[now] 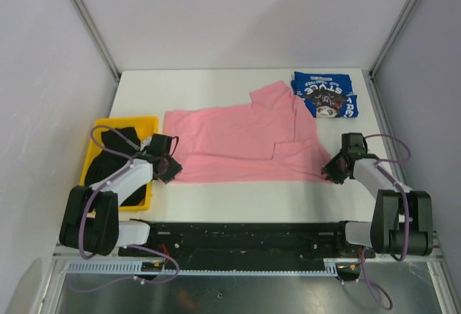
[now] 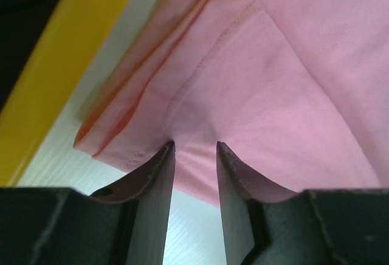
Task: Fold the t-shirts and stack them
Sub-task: Fold the flattened tshirt in 1/3 of the way
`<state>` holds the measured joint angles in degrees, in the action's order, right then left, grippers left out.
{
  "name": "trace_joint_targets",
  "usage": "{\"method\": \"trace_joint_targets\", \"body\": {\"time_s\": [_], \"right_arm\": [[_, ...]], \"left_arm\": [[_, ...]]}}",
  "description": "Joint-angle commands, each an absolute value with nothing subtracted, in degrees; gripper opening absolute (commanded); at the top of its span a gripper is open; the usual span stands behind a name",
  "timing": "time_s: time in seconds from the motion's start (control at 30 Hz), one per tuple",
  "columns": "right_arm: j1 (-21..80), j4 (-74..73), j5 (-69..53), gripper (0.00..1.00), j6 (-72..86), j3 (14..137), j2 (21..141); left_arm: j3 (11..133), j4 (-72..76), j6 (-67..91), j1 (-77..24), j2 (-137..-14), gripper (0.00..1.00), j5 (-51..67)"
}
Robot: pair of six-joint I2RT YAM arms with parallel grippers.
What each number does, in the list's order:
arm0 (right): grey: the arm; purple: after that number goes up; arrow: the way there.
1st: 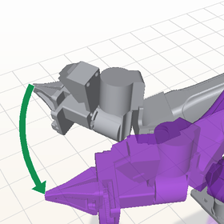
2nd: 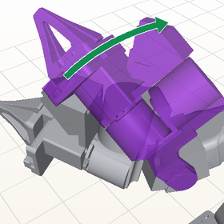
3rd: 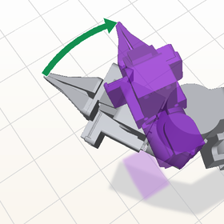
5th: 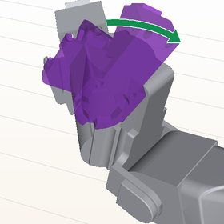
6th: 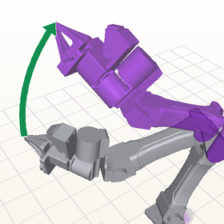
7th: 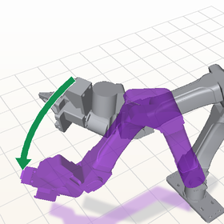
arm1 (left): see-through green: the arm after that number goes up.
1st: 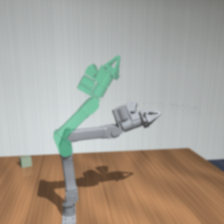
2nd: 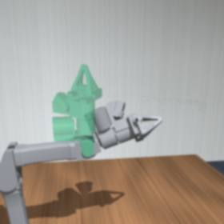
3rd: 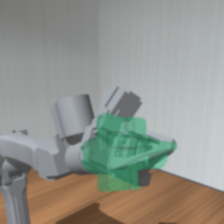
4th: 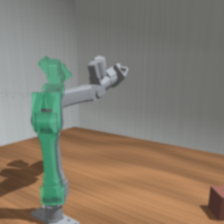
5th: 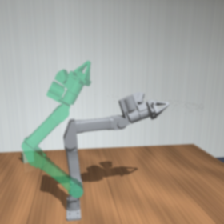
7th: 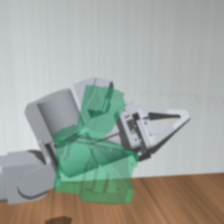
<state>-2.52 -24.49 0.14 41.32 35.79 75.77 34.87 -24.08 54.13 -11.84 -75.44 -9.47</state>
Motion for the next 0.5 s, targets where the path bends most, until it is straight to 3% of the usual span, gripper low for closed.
{"method": "trace_joint_targets", "body": {"time_s": [0.0,0.27,0.47], "right_arm": [[-4.0,-31.5,0.9,0.33,44.9,29.7,69.3],[-4.0,-44.6,-0.6,0.34,51.2,24.1,48.5],[-3.9,-45.4,-1.1,0.37,47.2,30.6,39.9]], "left_arm": [[30.7,-31.2,56.5,-11.6,-72.4,0.4,-13.5],[28.9,-36.4,59.2,-11.6,-66.3,0.41,-15.3],[29.2,-39.8,60.2,-11.6,-61.4,0.42,-15.7]]}}
